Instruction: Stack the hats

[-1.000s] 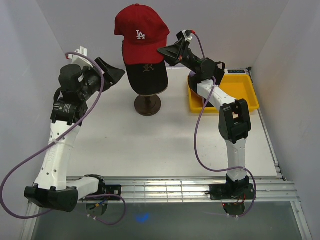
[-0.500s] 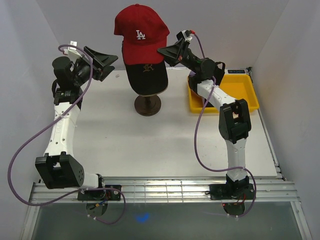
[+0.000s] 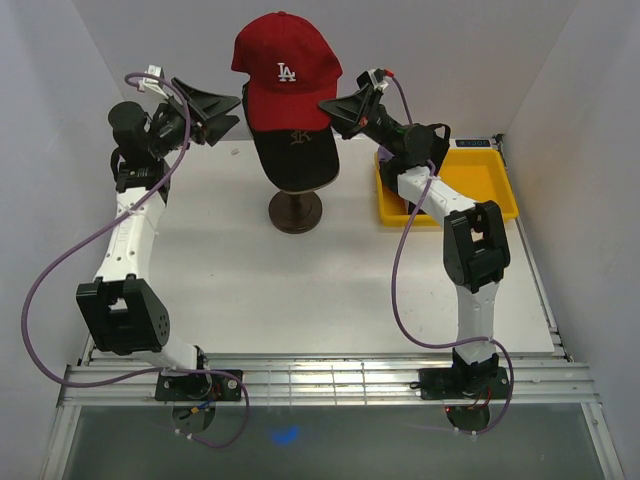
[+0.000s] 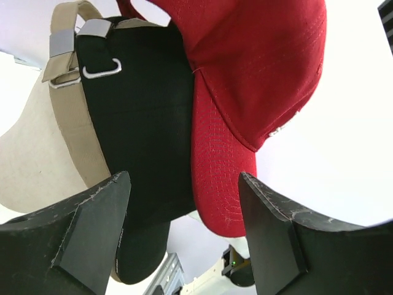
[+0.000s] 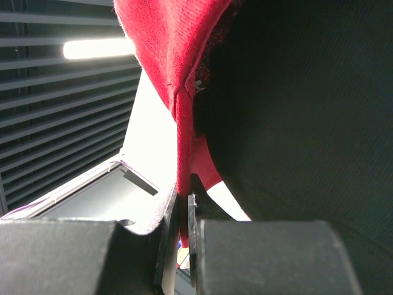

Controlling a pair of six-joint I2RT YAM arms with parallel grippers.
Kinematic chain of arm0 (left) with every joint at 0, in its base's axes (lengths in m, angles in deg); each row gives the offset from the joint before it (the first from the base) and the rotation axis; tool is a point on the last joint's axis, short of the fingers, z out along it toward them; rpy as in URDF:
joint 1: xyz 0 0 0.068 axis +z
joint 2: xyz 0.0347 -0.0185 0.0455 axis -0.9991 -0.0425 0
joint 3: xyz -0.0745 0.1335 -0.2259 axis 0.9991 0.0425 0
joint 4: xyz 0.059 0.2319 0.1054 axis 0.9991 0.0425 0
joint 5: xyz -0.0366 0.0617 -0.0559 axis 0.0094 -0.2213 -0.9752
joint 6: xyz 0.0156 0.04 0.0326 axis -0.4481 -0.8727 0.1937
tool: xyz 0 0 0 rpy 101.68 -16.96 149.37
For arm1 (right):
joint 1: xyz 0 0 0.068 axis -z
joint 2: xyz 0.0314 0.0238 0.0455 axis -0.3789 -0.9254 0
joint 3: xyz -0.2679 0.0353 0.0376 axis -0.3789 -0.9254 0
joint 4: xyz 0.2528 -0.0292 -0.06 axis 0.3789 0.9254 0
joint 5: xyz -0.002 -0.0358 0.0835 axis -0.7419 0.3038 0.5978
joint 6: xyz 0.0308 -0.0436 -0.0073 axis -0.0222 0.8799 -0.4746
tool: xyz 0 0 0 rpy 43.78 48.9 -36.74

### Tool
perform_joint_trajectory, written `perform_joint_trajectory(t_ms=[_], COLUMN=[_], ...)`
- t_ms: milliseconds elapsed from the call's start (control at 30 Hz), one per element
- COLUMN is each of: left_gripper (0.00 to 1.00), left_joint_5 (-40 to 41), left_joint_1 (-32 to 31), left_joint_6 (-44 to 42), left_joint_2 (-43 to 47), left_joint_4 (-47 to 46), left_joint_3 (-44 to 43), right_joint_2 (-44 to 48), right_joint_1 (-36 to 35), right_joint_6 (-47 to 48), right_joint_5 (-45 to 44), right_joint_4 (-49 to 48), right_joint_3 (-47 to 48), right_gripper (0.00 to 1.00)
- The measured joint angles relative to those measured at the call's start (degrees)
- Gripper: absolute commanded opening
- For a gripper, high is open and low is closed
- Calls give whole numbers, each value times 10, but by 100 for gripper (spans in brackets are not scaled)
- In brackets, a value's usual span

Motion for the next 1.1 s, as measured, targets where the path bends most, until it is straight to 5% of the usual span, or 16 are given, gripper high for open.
perform_joint_trajectory(t_ms=[1100], left_gripper=[70], left_joint_5=[-57], left_joint_1=[-27], left_joint_6=[76], left_joint_2=[-27], left_joint_4=[-102], left_joint_3=[-1], right_joint_2=[1], right_joint_1=[-5], right_joint_6=[0], right_joint_5=[2], right_joint_4=[0], right_joint_3=[0], right_gripper=[8])
